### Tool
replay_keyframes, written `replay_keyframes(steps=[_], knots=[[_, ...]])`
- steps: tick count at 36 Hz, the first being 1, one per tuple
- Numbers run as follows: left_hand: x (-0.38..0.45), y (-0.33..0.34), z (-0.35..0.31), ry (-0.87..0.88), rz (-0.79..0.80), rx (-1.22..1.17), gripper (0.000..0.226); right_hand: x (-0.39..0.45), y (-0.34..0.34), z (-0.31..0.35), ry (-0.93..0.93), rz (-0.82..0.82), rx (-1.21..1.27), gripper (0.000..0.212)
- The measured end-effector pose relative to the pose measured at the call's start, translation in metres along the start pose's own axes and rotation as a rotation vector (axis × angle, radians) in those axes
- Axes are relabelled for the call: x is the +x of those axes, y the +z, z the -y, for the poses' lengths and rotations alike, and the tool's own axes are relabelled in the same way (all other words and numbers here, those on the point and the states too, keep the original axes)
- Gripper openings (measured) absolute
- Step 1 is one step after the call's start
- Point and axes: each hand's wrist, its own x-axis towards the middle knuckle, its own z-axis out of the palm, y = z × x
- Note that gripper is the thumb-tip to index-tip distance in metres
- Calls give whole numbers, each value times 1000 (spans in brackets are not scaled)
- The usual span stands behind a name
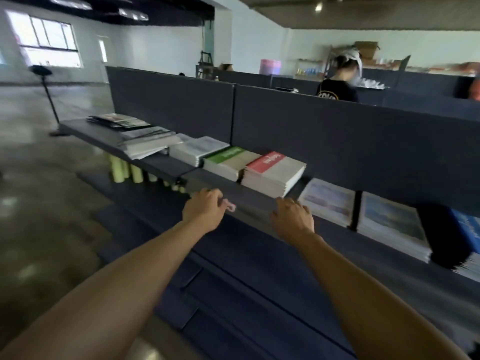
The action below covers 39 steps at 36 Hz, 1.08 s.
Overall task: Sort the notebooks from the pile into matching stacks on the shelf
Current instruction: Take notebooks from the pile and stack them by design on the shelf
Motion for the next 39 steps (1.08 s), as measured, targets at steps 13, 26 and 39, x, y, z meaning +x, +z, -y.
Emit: replay_keyframes(steps=[13,26,39], knots=[[17,-59,174,-135,-6,61,34,61,40,175,-184,174,-5,48],[106,-90,281,-214,-42,139,32,191,75,291,-339,139,41,45],[223,-104,376,-292,-19,184,38,334,90,391,-422,113,-15,42]])
